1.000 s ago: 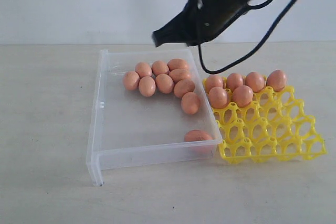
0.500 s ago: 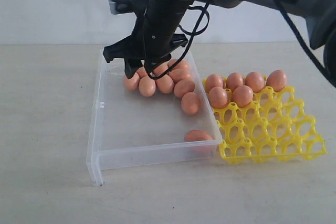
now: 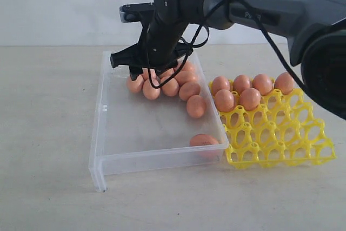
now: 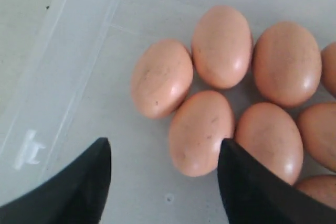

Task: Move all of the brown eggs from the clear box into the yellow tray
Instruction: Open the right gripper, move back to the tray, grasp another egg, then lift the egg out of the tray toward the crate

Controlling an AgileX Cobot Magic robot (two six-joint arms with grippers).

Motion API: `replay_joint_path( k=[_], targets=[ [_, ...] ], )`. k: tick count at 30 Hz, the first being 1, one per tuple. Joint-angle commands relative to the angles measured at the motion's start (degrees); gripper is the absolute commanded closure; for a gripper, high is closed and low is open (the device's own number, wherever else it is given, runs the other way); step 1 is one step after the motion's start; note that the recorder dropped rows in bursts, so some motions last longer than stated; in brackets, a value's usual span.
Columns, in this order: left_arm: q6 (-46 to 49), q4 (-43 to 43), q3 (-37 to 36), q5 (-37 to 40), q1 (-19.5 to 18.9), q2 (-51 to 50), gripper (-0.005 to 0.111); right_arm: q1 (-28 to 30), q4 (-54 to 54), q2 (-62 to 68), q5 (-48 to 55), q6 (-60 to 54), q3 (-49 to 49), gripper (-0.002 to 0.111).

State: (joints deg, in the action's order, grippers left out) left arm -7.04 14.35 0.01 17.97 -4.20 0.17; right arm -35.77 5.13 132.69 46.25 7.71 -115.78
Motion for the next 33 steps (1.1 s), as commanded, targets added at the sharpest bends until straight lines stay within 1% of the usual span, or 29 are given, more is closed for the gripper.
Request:
replay_joint_path(
  k=[1, 5, 12, 16, 23, 24, 25, 26, 27, 29, 33],
  targets=[
    [-0.21, 0.1, -0.01, -0.2, 0.22, -0.17, 0.111, 0.41, -4.26, 1.84, -2.28, 1.71, -0.33, 0.051],
    [-0.21, 0.1, -0.01, -0.2, 0.22, -0.17, 0.111, 0.52, -8.77, 3.48, -3.57, 4.85, -0.33, 0.051],
    [-0.21, 0.1, -0.01, -0.2, 0.22, -0.17, 0.111, 1.38, -9.21, 6.05, -7.98, 8.43, -0.33, 0.051],
    [-0.21, 0.1, -0.01, -0.2, 0.22, -0.17, 0.111, 1.38, -7.0, 7.64, -6.18, 8.41, -0.33, 0.051],
    [-0.21, 0.1, -0.01, -0.2, 0.22, -0.17, 0.111, 1.42, -6.79, 8.6, -4.92, 8.25, -0.33, 0.052],
    [-0.21, 0.1, -0.01, -0.2, 0.22, -0.17, 0.111, 1.42, -6.9, 8.6, -5.03, 8.25, -0.33, 0.054],
    [-0.21, 0.1, -0.01, -0.2, 0.22, -0.17, 0.111, 1.42, -7.12, 8.49, -5.15, 8.25, -0.33, 0.059],
    [-0.21, 0.1, -0.01, -0.2, 0.22, -0.17, 0.111, 1.42, -7.12, 8.49, -5.3, 8.25, -0.33, 0.068],
    [-0.21, 0.1, -0.01, -0.2, 0.22, -0.17, 0.111, 1.42, -7.12, 8.49, -5.3, 8.25, -0.33, 0.079],
    [-0.21, 0.1, -0.01, -0.2, 0.22, -0.17, 0.111, 1.42, -7.12, 8.49, -5.07, 8.25, -0.33, 0.106],
    [-0.21, 0.1, -0.01, -0.2, 0.22, -0.17, 0.111, 1.29, -6.99, 8.49, -4.34, 7.09, -0.33, 0.109]
  ],
)
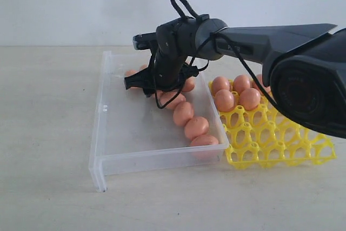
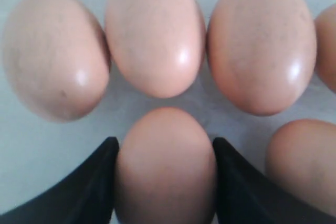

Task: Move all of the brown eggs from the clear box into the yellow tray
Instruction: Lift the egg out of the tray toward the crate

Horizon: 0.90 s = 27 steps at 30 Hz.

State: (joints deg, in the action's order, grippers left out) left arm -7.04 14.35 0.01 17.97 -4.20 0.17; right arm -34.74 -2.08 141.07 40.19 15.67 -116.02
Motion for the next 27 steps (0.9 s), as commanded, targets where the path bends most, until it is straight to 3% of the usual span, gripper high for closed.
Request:
replay_joint_path(
  k=[1, 8, 13, 20, 27],
  targets=[
    [-0.21, 0.1, -0.01, -0.2, 0.22, -0.17, 0.111, 0.01, 0.36, 0.0, 2.59, -2.29, -0.09, 0.109],
    [-0.21, 0.1, -0.01, -0.2, 0.22, -0.17, 0.111, -3.1, 2.5, -1.07, -3.52, -2.83, 0.13, 0.109],
    [-0.21, 0.1, -0.01, -0.2, 0.22, -0.17, 0.111, -6.72, 2.66, -9.58, -20.53, -0.63, 8.86, 0.109],
    [-0.21, 0.1, -0.01, -0.2, 0.22, -0.17, 0.111, -7.59, -1.17, -29.48, -63.66, -4.73, 41.87, 0.109],
    [-0.21, 0.1, -0.01, -0.2, 0.22, -0.17, 0.111, -2.05, -5.64, -39.41, -92.91, -2.12, 65.57, 0.109]
  ],
)
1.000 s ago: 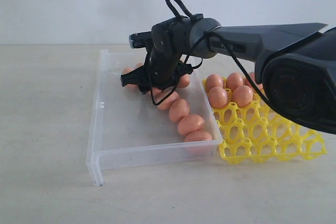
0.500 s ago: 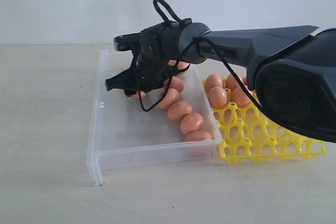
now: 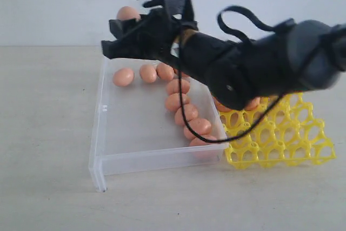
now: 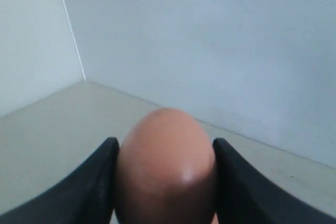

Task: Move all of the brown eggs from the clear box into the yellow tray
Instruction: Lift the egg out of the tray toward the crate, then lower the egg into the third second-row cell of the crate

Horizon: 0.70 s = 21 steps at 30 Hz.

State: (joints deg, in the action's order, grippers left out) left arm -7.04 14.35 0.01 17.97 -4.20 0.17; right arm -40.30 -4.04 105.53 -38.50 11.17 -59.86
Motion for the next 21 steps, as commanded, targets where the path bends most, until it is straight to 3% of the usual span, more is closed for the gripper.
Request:
replay_joint_path(
  k=[1, 7, 14, 17, 21],
  targets=[
    [-0.21, 0.1, -0.01, -0.2, 0.22, -0.17, 0.111, 5.01, -5.78, -4.61, -17.21, 5.61, 11.64, 0.109],
    [-0.21, 0.1, -0.01, -0.2, 0.22, -0.17, 0.111, 15.65, -24.7, -5.39, -31.46, 38.89, 16.42, 0.109],
    [-0.21, 0.1, -0.01, -0.2, 0.22, -0.17, 0.111, 30.12, -49.52, -4.97, -31.46, 52.9, 10.99, 0.109],
    [-0.21, 0.1, -0.01, -0.2, 0.22, -0.17, 0.111, 33.38, -46.87, -4.97, -31.46, 53.75, 11.43, 0.109],
    [-0.21, 0.1, -0.01, -0.2, 0.22, -0.17, 0.111, 34.81, -37.76, -4.97, -31.46, 46.31, 11.86, 0.109]
  ],
)
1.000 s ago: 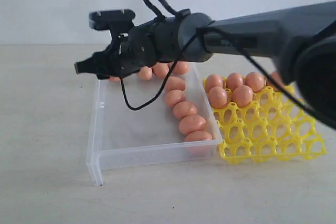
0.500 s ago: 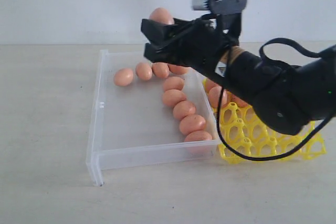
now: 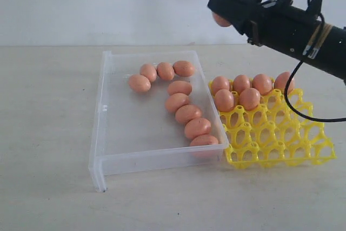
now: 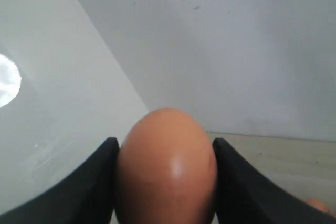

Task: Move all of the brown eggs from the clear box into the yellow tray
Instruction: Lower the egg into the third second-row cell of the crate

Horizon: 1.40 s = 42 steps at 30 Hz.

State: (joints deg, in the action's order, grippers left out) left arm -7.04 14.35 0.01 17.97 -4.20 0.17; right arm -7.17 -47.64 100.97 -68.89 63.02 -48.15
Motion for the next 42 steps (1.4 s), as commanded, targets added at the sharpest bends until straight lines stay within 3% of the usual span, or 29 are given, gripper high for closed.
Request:
replay_joint_path(
  k=[1, 14, 17, 19, 21, 25, 32, 34, 42],
  targets=[
    [-0.21, 0.1, -0.01, -0.2, 0.22, -0.17, 0.111, 2.21, 5.65, -0.41, -1.07, -6.62, 0.15, 0.109],
    [-0.21, 0.1, -0.01, -0.2, 0.22, -0.17, 0.111, 6.58, -3.09, 7.77, 9.91, -14.86, -3.59, 0.109],
    [-0.21, 0.1, -0.01, -0.2, 0.22, -0.17, 0.111, 11.05, -14.85, 11.94, 9.34, -4.06, -10.08, 0.109],
    [-0.21, 0.1, -0.01, -0.2, 0.22, -0.17, 0.111, 14.75, -25.5, 14.41, 0.91, 6.9, -15.37, 0.109],
    [-0.21, 0.1, -0.01, -0.2, 0.22, -0.17, 0.111, 17.59, -30.84, 15.6, -1.07, 13.66, -18.58, 0.109],
    [-0.21, 0.1, -0.01, -0.2, 0.22, -0.17, 0.111, 20.66, -37.84, 14.25, -1.07, 16.25, -18.38, 0.109],
    [-0.21, 0.1, -0.01, -0.2, 0.22, -0.17, 0.111, 20.83, -36.28, 12.66, -1.05, 5.63, -7.58, 0.109],
    [-0.21, 0.1, -0.01, -0.2, 0.22, -0.17, 0.111, 20.83, -34.56, 12.66, 3.64, 2.24, -5.36, 0.109],
    [-0.21, 0.1, -0.01, -0.2, 0.22, -0.17, 0.111, 20.73, -31.05, 12.66, 8.83, -3.08, -3.94, 0.109]
  ],
)
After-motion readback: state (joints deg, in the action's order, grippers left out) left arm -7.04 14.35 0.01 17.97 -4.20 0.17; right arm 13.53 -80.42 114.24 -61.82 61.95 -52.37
